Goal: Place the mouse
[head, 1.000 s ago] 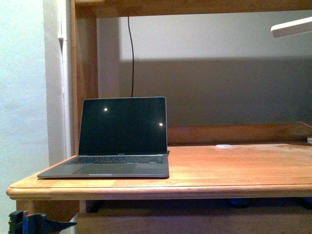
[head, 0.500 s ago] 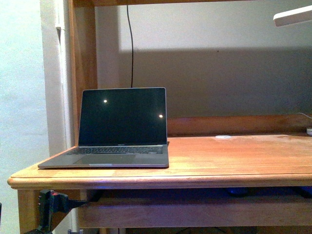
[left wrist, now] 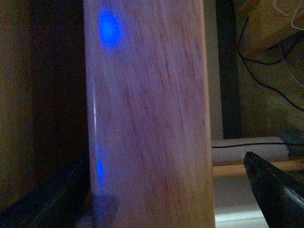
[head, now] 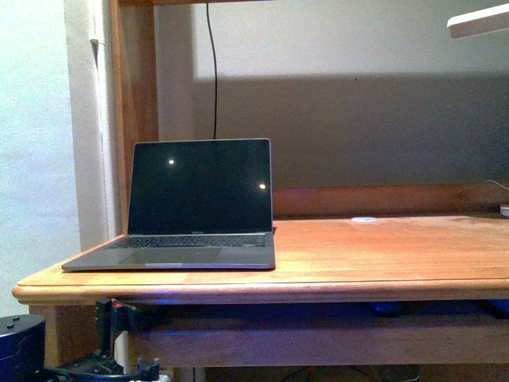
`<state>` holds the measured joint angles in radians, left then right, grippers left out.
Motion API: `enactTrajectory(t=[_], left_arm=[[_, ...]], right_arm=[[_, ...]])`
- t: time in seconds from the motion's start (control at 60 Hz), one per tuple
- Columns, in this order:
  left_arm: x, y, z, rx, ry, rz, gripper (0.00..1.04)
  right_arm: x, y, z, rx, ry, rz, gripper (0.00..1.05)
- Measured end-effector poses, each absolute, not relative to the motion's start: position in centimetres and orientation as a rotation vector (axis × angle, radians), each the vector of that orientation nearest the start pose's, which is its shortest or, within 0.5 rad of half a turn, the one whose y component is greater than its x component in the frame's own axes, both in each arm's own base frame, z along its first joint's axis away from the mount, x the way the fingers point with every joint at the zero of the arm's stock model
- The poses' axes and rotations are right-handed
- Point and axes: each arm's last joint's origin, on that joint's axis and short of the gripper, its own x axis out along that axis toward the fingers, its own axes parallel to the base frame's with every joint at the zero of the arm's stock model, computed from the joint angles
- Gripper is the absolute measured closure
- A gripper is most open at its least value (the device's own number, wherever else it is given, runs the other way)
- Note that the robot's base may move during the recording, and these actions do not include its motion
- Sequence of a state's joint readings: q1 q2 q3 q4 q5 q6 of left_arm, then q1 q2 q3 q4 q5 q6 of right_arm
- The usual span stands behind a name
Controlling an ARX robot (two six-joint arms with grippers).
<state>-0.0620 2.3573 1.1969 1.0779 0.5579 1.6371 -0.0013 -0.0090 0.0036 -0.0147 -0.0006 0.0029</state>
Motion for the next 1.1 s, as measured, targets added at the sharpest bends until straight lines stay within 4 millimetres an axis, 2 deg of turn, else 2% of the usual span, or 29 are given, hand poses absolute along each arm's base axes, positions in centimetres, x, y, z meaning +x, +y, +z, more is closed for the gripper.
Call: enactTrajectory(t=[0.117, 0.283, 0.583, 0.883, 1.1], left_arm=[[44.9, -4.7, 8.0, 1.522, -0.432, -0.578, 0.08], [44.6, -5.8, 8.0, 1.376, -0.385, -0.639, 0.08], [43.3, -6.8, 9.6, 1.204, -0.192, -0.731, 0.08], [38.7, -7.4, 12.9, 1.011, 0.23, -0.917, 0.08], [34.9, -7.8, 14.4, 0.802, 0.351, -1.051, 0.08]], right_arm=[[9.7, 0.0, 16.4, 0.003, 0.002, -0.001, 0.07], [9.7, 0.0, 16.4, 0.003, 0.002, -0.001, 0.07], [9.7, 0.0, 16.4, 0.003, 0.002, -0.001, 0.07], [9.7, 0.0, 16.4, 0.003, 0.002, -0.001, 0.07], [9.7, 0.0, 16.4, 0.003, 0.002, -0.001, 0.07]])
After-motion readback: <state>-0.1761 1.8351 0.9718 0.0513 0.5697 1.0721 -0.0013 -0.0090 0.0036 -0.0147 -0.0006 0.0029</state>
